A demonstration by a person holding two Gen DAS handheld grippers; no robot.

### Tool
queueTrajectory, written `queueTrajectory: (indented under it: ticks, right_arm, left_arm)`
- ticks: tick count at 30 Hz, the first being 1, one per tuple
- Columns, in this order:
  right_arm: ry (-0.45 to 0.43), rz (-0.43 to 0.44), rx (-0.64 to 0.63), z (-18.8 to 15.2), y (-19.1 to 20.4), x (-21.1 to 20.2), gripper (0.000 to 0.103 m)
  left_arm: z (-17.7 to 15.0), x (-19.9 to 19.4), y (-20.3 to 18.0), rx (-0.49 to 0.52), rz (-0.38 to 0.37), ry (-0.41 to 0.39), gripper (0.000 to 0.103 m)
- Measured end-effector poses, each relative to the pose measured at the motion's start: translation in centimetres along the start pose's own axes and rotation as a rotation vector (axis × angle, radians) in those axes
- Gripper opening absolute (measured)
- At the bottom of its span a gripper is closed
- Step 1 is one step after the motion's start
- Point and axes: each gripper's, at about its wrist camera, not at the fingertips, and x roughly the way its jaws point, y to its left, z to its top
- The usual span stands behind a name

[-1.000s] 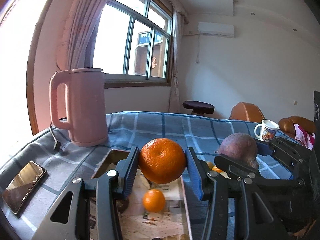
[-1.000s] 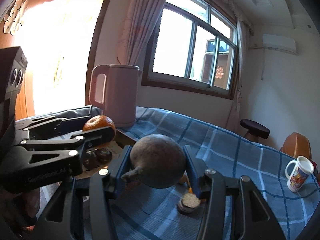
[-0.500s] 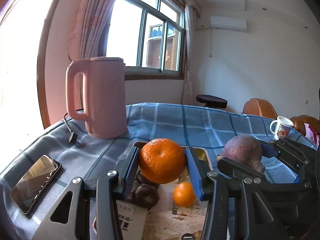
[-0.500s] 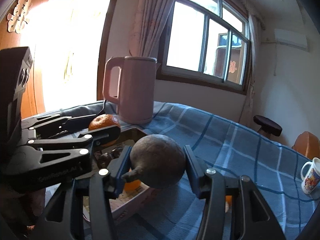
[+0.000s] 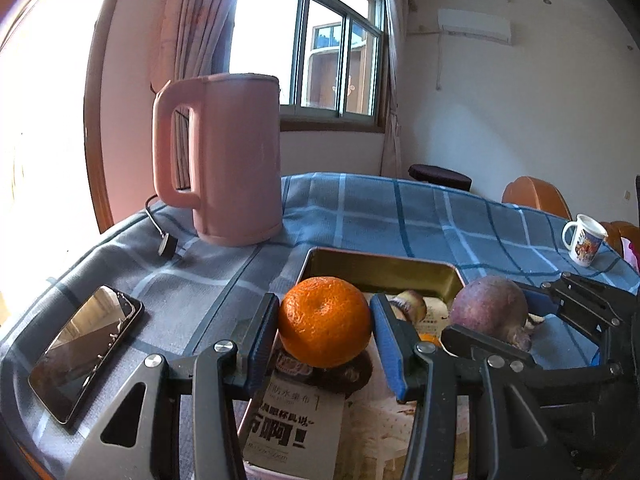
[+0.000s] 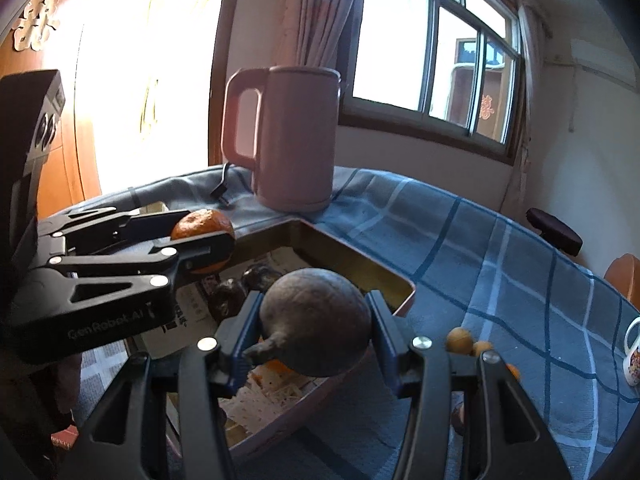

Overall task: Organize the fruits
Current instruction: 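Lower both fruits into the tin and open both tools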

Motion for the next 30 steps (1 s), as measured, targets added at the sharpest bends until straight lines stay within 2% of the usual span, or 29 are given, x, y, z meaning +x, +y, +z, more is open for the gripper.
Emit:
queueTrajectory:
  ticks: [6, 12, 15, 17, 19, 20, 26, 28, 30]
  right_arm:
    - [0.057, 0.029, -0.058, -0.1, 1.5, 0.9, 0.055]
    - [0.104, 0.045, -0.089, -0.3, 2.3, 1.8, 0.055]
    - [0.105, 0.049, -0.093, -0.3, 2.4, 1.8, 0.056]
    - [0.1, 0.044, -0.088, -0.3, 2.3, 1.7, 0.062]
    - [0.078, 0.039, -0.068, -0.3, 2.0, 1.2, 0.075]
    - [0.064, 0.033, -0.057, -0.3, 1.7, 0.8, 0.076]
    - [-0.008, -0.056, 0.017, -1.5, -2.2, -3.3, 0.076]
    - [-0.019, -0.117, 0.074, -2.2, -4.7, -5.0, 0.082]
    - [0.001, -0.193, 0.113, -2.9, -7.1, -5.8, 0.082]
  left_arm:
    - [-0.5, 0.2, -0.2, 0.029, -0.013, 0.037, 0.049]
    - [-0.9, 0.7, 0.1, 0.029, 0.011, 0.056, 0.049]
    - [-1.0, 0.8, 0.1, 0.031, 0.011, 0.058, 0.05]
    - [-0.9, 0.6, 0.0, 0.025, 0.011, 0.048, 0.055]
    - [-0.6, 0.0, -0.1, 0.023, 0.021, 0.02, 0.069]
    - [-0.4, -0.3, -0.2, 0.021, 0.023, 0.006, 0.071]
    - [0.4, -1.8, -1.6, 0.009, -0.013, -0.047, 0.073]
    - [0.2, -1.9, -2.7, 0.018, -0.035, -0.046, 0.073]
    - [0.0, -1.7, -3.8, 0.033, -0.048, -0.041, 0.073]
